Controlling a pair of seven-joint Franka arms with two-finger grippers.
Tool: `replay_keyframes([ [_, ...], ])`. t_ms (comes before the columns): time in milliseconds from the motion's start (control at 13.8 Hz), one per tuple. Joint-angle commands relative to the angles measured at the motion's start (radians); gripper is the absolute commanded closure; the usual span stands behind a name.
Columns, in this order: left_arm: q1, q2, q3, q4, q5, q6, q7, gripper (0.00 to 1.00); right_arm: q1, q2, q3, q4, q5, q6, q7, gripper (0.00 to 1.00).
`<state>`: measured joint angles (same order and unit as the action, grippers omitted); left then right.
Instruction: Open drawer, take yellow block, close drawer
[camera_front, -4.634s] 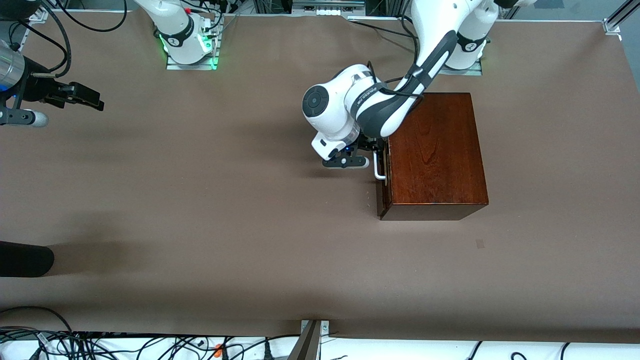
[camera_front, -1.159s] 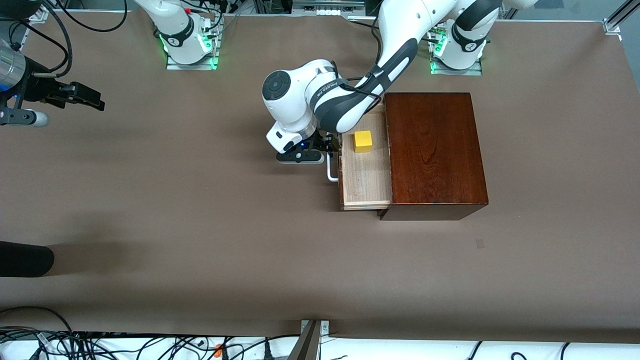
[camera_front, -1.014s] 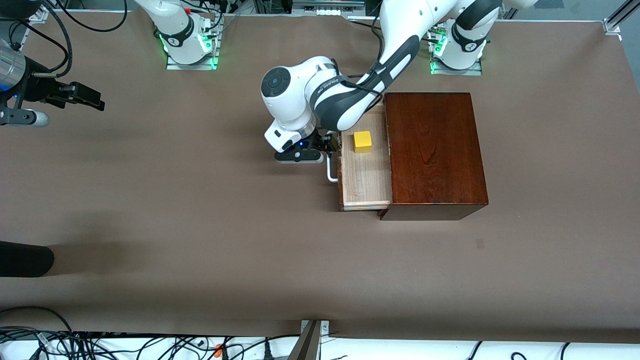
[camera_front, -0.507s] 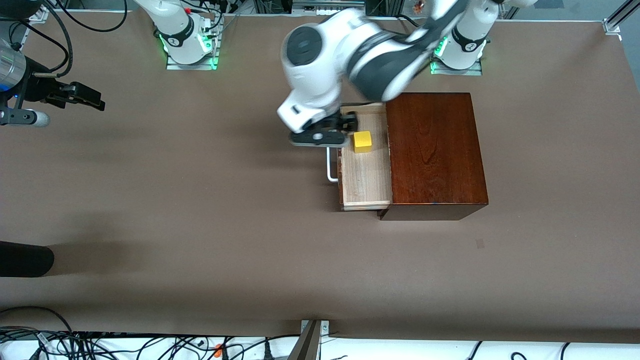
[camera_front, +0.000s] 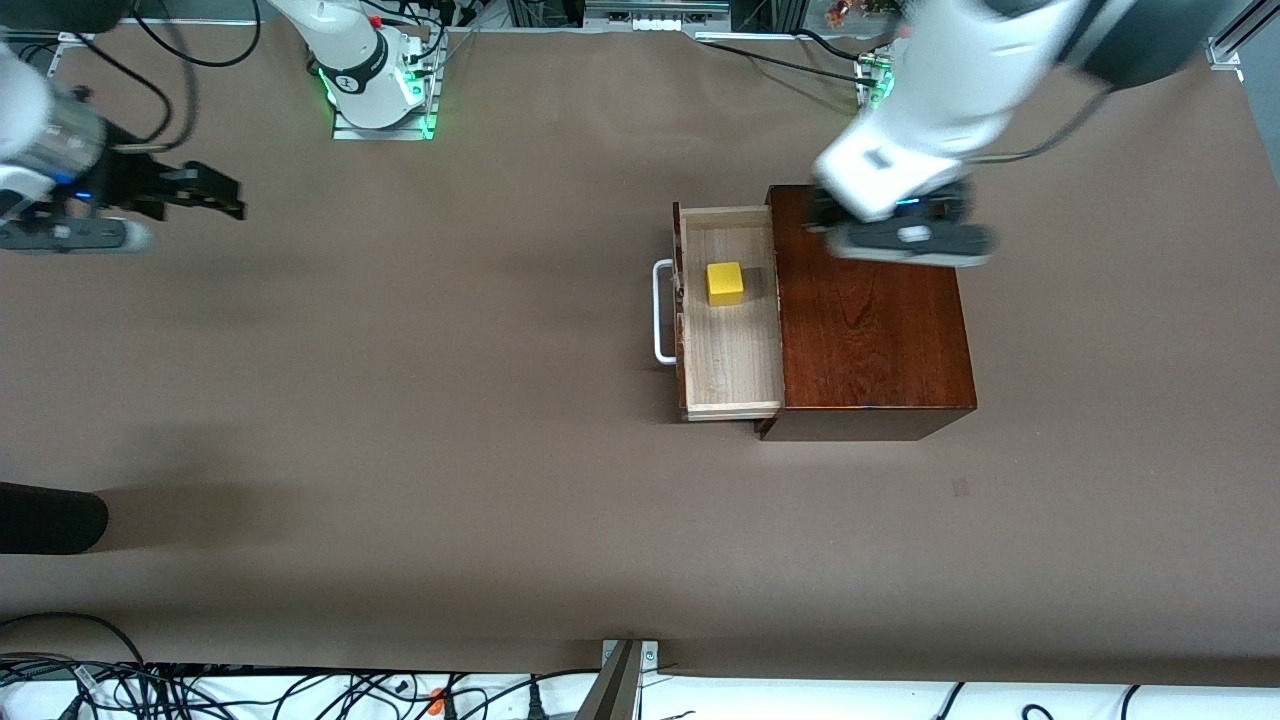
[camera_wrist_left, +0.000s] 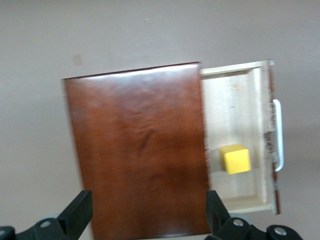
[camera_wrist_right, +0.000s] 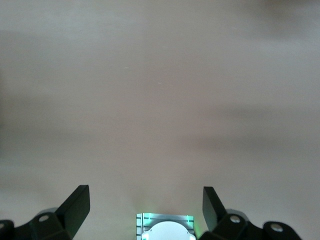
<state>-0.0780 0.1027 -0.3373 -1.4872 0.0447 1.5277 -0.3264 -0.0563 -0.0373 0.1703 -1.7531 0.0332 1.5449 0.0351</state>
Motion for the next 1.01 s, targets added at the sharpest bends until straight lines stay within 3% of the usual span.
replay_keyframes([
  [0,0.167,-0.098,-0.009,-0.070,-0.074,-0.017,0.142,0.00,0.003,0.123,0.086,0.090,0.016,0.012,-0.012,0.00],
  [290,0.247,-0.113,0.023,-0.070,-0.077,-0.028,0.248,0.00,0.106,0.264,0.213,0.193,0.062,0.065,-0.015,0.00],
  [579,0.040,-0.117,0.303,-0.068,-0.082,-0.040,0.314,0.00,0.312,0.309,0.233,0.198,0.060,0.274,-0.134,0.00],
  [797,0.046,-0.115,0.322,-0.062,-0.083,-0.057,0.329,0.00,0.517,0.346,0.232,0.198,0.001,0.467,-0.159,0.00],
  [941,0.046,-0.113,0.322,-0.061,-0.082,-0.058,0.329,0.00,0.582,0.393,0.232,0.199,-0.088,0.576,-0.211,0.00],
])
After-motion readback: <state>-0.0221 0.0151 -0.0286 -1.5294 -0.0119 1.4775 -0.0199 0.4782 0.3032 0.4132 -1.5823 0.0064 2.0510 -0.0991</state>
